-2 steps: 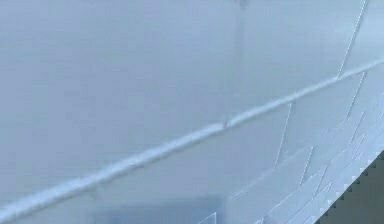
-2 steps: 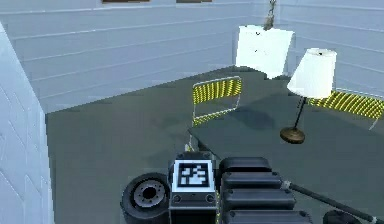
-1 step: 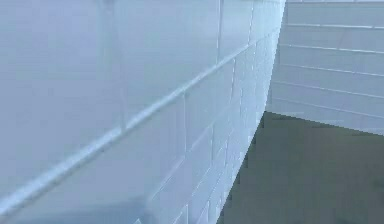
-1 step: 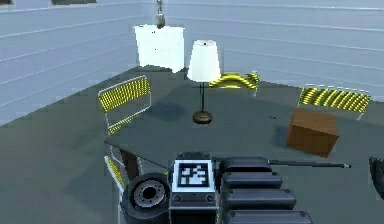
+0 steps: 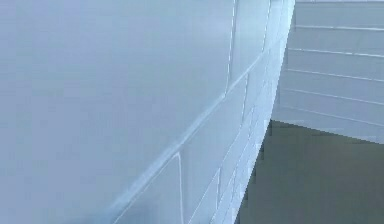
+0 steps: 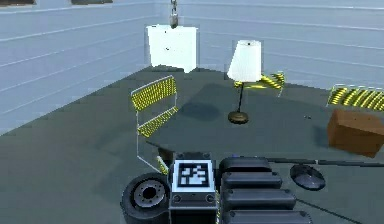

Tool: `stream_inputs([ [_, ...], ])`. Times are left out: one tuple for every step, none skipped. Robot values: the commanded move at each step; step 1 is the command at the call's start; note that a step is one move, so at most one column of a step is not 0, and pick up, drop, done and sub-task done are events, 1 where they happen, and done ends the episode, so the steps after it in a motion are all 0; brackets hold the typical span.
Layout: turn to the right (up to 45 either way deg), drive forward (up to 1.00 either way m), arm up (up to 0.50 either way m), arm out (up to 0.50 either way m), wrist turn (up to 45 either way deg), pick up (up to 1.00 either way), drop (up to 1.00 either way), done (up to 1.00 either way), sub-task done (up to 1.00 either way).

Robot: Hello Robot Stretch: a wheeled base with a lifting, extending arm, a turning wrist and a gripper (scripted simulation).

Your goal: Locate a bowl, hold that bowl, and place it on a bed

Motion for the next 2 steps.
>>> stream_inputs([
  [3.0, 0.00, 0.00, 0.00, 0.0, 0.00, 0.00, 0.00, 0.00],
  [0.0, 0.05, 0.00, 0.00, 0.0, 0.00, 0.00, 0.00, 0.00],
])
